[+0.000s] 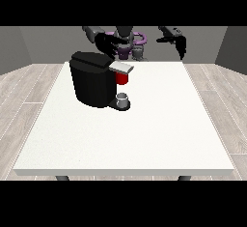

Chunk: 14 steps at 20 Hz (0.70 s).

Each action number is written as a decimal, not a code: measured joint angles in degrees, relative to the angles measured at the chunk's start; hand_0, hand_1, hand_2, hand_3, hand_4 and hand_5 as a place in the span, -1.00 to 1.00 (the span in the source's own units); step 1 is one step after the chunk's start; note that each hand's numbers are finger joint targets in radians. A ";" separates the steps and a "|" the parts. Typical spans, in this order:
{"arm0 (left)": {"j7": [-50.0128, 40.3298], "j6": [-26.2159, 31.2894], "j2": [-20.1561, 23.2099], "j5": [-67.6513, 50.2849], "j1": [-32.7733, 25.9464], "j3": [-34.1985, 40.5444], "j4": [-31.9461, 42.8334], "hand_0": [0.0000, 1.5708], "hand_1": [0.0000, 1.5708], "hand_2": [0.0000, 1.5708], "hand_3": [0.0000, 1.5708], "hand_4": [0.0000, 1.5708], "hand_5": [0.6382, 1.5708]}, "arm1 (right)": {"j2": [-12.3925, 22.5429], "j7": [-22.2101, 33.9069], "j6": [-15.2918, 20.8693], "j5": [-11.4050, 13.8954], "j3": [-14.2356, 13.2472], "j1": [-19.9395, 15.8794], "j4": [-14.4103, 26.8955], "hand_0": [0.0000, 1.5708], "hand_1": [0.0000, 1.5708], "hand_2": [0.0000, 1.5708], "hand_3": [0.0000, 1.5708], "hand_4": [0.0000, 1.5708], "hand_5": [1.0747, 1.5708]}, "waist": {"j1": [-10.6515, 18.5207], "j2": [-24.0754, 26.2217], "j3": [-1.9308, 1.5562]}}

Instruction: Insert the coffee pod into the coffee machine and close the lid

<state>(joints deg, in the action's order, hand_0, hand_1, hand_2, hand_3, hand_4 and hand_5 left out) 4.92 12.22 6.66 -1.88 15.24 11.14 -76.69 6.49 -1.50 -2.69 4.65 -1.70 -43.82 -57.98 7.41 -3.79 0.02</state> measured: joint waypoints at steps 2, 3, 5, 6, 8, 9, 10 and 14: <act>-0.13 -0.56 0.41 -0.10 0.83 0.35 0.45 -1.00 -1.00 -1.00 -1.00 -0.79 1.00 | -0.59 -0.85 0.57 1.16 0.72 -0.41 0.11 -1.00 -1.00 -1.00 -1.00 -0.81 1.00 | -0.23 -0.36 0.01; 0.11 -0.57 0.39 0.02 0.82 0.03 0.22 -1.00 -1.00 -1.00 -1.00 -0.81 1.00 | -0.84 -1.32 1.17 1.78 0.88 -0.76 0.47 -1.00 -1.00 -1.00 -1.00 -0.84 1.00 | 0.14 -0.59 0.00; 0.36 -0.48 0.46 -0.09 0.85 -0.21 0.23 -1.00 -1.00 -1.00 -1.00 -0.85 1.00 | -0.91 -2.52 1.54 2.80 1.17 -1.13 1.09 -1.00 -1.00 -1.00 -1.00 -0.86 1.00 | 0.43 -1.09 -0.01; -0.29 -0.90 -0.05 -0.01 0.76 -0.72 -0.30 -1.00 -1.00 -1.00 -1.00 -0.82 1.00 | -0.43 -2.23 1.16 2.79 0.77 -1.78 1.62 -1.00 -1.00 -1.00 -1.00 -0.82 1.00 | 0.69 -0.86 -0.01; 0.32 -0.19 0.81 -0.88 0.95 0.06 0.61 -1.00 -1.00 -1.00 -1.00 -0.79 1.00 | -0.98 -2.17 1.45 3.17 0.91 -2.47 1.64 -1.00 -1.00 -1.00 -1.00 -0.91 1.00 | 0.49 -1.02 -0.01; 0.77 -0.56 0.66 -0.62 0.44 -0.06 0.78 -1.00 -1.00 -1.00 -1.00 -0.80 1.00 | -0.94 -2.19 0.95 3.08 0.85 -2.45 1.60 -1.00 -1.00 -1.00 -1.00 -0.84 1.00 | 0.29 -0.75 -0.01; 1.41 -0.65 0.37 -0.31 -0.22 -0.51 0.73 -1.00 -1.00 -1.00 -1.00 -1.00 1.00 | -0.83 -2.47 0.64 2.94 0.59 -2.57 1.69 -1.00 -1.00 -1.00 -1.00 -0.84 1.00 | 0.35 -0.66 -0.01; 2.08 -0.53 0.68 -0.70 -0.79 -0.32 1.22 -1.00 -1.00 -1.00 -1.00 -0.75 1.00 | -2.68 -4.11 -0.36 2.64 1.52 -1.37 0.54 -1.00 -1.00 -1.00 -1.00 -0.77 1.00 | -0.58 0.65 -0.01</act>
<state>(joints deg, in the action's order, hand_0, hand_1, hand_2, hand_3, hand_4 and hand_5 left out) 7.00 11.70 7.35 -2.58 14.45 10.82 -75.46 3.81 -5.61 -3.05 7.28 -0.18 -45.19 -57.44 6.83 -3.14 0.01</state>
